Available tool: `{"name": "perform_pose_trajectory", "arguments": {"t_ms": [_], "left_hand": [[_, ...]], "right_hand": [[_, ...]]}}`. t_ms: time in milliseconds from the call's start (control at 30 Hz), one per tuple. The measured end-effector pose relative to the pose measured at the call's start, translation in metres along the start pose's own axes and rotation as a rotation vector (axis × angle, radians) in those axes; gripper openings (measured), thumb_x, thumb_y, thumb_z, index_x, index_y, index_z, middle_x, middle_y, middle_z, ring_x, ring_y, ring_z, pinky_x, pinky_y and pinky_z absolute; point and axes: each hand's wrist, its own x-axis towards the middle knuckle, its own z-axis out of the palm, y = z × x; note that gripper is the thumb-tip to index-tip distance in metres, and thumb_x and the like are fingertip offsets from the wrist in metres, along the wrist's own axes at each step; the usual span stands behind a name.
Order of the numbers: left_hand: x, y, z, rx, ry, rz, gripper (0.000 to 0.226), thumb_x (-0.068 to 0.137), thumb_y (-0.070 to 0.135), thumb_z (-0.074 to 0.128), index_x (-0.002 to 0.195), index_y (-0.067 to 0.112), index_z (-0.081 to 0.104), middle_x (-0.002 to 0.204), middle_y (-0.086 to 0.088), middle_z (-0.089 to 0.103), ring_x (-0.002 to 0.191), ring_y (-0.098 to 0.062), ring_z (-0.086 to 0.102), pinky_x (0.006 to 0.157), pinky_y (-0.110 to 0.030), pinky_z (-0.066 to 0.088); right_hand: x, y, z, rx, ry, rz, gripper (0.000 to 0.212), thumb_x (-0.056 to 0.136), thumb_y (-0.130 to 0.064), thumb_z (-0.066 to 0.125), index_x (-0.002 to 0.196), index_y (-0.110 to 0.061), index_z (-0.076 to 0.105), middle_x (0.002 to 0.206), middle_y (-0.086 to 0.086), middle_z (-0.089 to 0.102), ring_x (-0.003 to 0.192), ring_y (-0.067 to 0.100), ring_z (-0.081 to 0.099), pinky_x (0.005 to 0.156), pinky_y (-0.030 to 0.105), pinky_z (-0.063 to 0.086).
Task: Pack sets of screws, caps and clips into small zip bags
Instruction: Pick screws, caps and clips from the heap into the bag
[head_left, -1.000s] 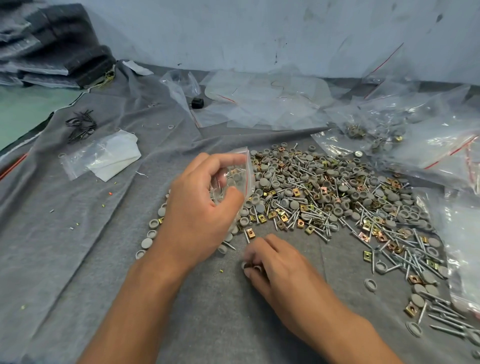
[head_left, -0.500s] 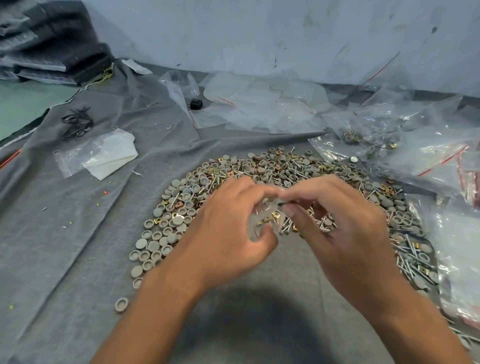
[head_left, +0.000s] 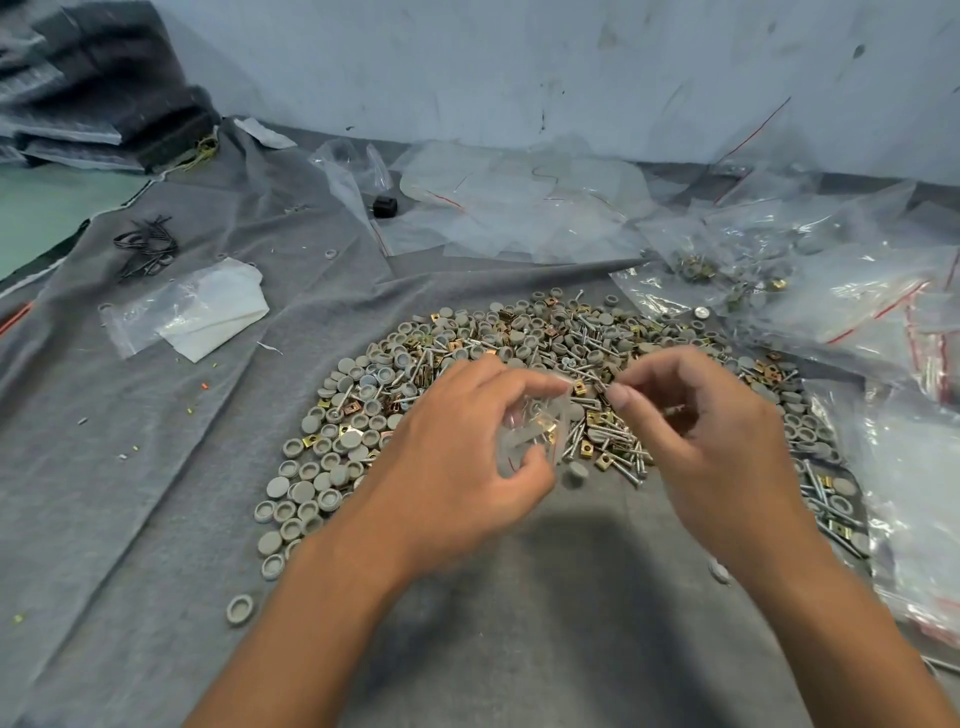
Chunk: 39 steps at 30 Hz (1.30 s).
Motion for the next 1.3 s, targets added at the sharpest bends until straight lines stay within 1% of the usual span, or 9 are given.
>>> {"name": "perform_pose_trajectory", "arguments": {"t_ms": [133, 200, 333, 533, 767, 900, 1067, 1167, 1300], "left_hand": [[-0.001, -0.003, -0.005, 0.001, 0.022, -0.014, 0.044, 0.084, 0.033, 0.059, 0.128, 0.036, 0.060, 0.091, 0.029, 0.042, 0.095, 0.003, 0.046, 0.080, -0.007, 0.030], [0.000, -0.004, -0.005, 0.000, 0.035, -0.016, 0.044, 0.084, 0.034, 0.058, 0.128, 0.036, 0.059, 0.091, 0.031, 0.042, 0.095, 0.004, 0.047, 0.080, -0.006, 0.030], [-0.002, -0.008, -0.006, 0.005, 0.064, -0.021, 0.045, 0.084, 0.038, 0.053, 0.129, 0.039, 0.058, 0.092, 0.030, 0.043, 0.096, 0.000, 0.049, 0.080, -0.007, 0.032], [-0.001, -0.014, -0.009, 0.014, 0.087, -0.008, 0.045, 0.083, 0.037, 0.055, 0.128, 0.036, 0.060, 0.093, 0.031, 0.043, 0.095, -0.003, 0.050, 0.083, -0.008, 0.032], [-0.001, -0.008, -0.003, 0.036, 0.047, -0.010, 0.045, 0.081, 0.036, 0.058, 0.126, 0.034, 0.060, 0.093, 0.023, 0.045, 0.095, -0.003, 0.047, 0.082, -0.014, 0.035], [-0.001, -0.006, -0.002, 0.030, 0.023, -0.013, 0.042, 0.083, 0.041, 0.057, 0.125, 0.036, 0.058, 0.094, 0.022, 0.046, 0.096, -0.002, 0.047, 0.079, -0.018, 0.036], [-0.002, -0.008, -0.008, -0.010, 0.064, -0.039, 0.044, 0.083, 0.039, 0.056, 0.127, 0.040, 0.059, 0.094, 0.026, 0.047, 0.097, -0.002, 0.049, 0.080, -0.013, 0.034], [-0.001, -0.009, -0.013, -0.056, 0.126, -0.063, 0.044, 0.081, 0.040, 0.054, 0.124, 0.038, 0.061, 0.091, 0.026, 0.048, 0.094, -0.003, 0.051, 0.079, -0.010, 0.033], [0.001, -0.010, -0.015, -0.058, 0.149, -0.080, 0.044, 0.080, 0.035, 0.058, 0.124, 0.034, 0.063, 0.088, 0.020, 0.048, 0.092, -0.008, 0.053, 0.080, -0.014, 0.036]], "right_hand": [[-0.008, 0.030, -0.005, -0.416, -0.446, 0.174, 0.017, 0.086, -0.049, 0.070, 0.099, -0.045, 0.062, 0.094, -0.021, 0.060, 0.077, -0.004, 0.056, 0.064, 0.011, 0.040], [-0.013, 0.033, 0.008, -0.475, -0.511, 0.142, 0.031, 0.087, -0.055, 0.066, 0.116, -0.048, 0.058, 0.104, -0.025, 0.050, 0.085, -0.006, 0.052, 0.076, 0.016, 0.044], [-0.019, 0.028, 0.033, -0.500, -0.465, 0.004, 0.037, 0.090, -0.059, 0.060, 0.124, -0.048, 0.054, 0.106, -0.023, 0.047, 0.096, 0.002, 0.052, 0.080, 0.029, 0.052], [-0.023, 0.025, 0.048, -0.447, -0.441, -0.091, 0.010, 0.098, -0.043, 0.057, 0.105, -0.037, 0.060, 0.100, -0.020, 0.049, 0.097, 0.004, 0.051, 0.078, 0.029, 0.047], [-0.004, -0.013, 0.019, -0.124, 0.050, -0.264, 0.003, 0.100, -0.029, 0.061, 0.102, -0.028, 0.060, 0.094, -0.020, 0.052, 0.085, -0.007, 0.052, 0.075, 0.003, 0.036], [-0.008, -0.019, 0.018, -0.164, -0.062, -0.296, 0.014, 0.097, -0.034, 0.063, 0.108, -0.025, 0.066, 0.098, -0.016, 0.053, 0.087, -0.006, 0.051, 0.078, 0.007, 0.037], [-0.001, 0.001, 0.016, -0.134, 0.003, -0.167, 0.006, 0.097, -0.035, 0.060, 0.102, -0.035, 0.060, 0.092, -0.022, 0.055, 0.083, -0.002, 0.055, 0.072, 0.008, 0.039], [-0.002, 0.029, 0.025, -0.313, -0.184, -0.009, 0.015, 0.095, -0.039, 0.059, 0.111, -0.037, 0.062, 0.104, -0.023, 0.054, 0.090, -0.004, 0.051, 0.086, 0.022, 0.047], [-0.007, 0.041, 0.046, -0.477, -0.324, -0.038, 0.038, 0.097, -0.043, 0.058, 0.135, -0.036, 0.058, 0.121, -0.020, 0.048, 0.116, 0.004, 0.041, 0.104, 0.029, 0.039]]}}
